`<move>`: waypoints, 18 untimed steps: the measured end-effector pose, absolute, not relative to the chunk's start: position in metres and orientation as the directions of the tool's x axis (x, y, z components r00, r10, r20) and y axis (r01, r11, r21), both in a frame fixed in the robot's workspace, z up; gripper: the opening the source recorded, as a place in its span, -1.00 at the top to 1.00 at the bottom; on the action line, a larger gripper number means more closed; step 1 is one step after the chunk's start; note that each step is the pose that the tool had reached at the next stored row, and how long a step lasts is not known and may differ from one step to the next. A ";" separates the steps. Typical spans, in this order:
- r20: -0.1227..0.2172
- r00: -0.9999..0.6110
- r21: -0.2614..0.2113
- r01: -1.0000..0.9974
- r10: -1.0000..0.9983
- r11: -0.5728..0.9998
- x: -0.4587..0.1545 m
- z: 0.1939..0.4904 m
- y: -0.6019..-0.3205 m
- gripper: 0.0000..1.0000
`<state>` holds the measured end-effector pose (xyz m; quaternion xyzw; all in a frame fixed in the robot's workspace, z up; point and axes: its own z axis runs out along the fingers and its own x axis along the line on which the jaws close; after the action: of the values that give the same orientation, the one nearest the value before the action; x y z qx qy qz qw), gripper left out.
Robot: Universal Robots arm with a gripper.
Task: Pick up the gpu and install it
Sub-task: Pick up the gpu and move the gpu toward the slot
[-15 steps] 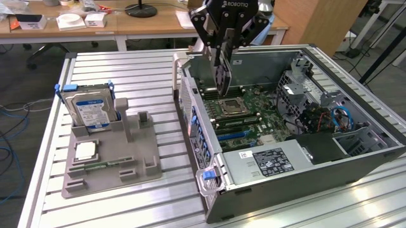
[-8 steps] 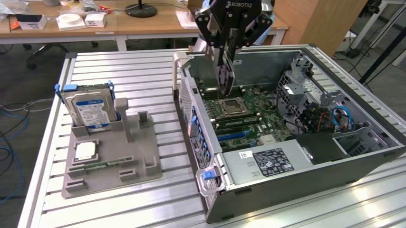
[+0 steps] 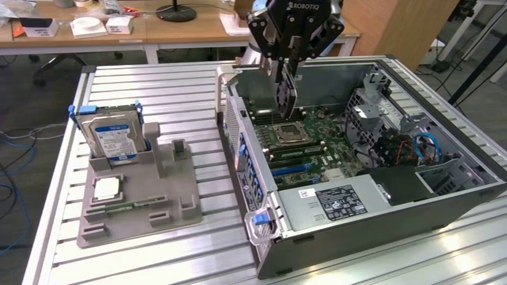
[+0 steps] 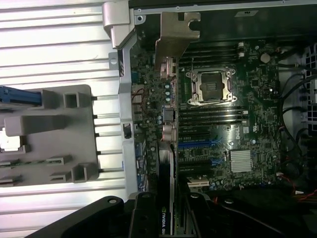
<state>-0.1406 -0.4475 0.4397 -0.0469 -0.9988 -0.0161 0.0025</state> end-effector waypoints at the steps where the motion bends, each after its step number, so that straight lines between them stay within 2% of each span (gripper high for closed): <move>1: 0.007 -0.996 0.032 0.094 0.094 0.995 -0.140 0.440 -0.448 0.48; 18: 0.007 -0.996 0.032 0.094 0.094 0.995 -0.130 0.439 -0.448 0.48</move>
<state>-0.1298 -0.4475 0.4387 -0.0470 -0.9988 -0.0161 0.0026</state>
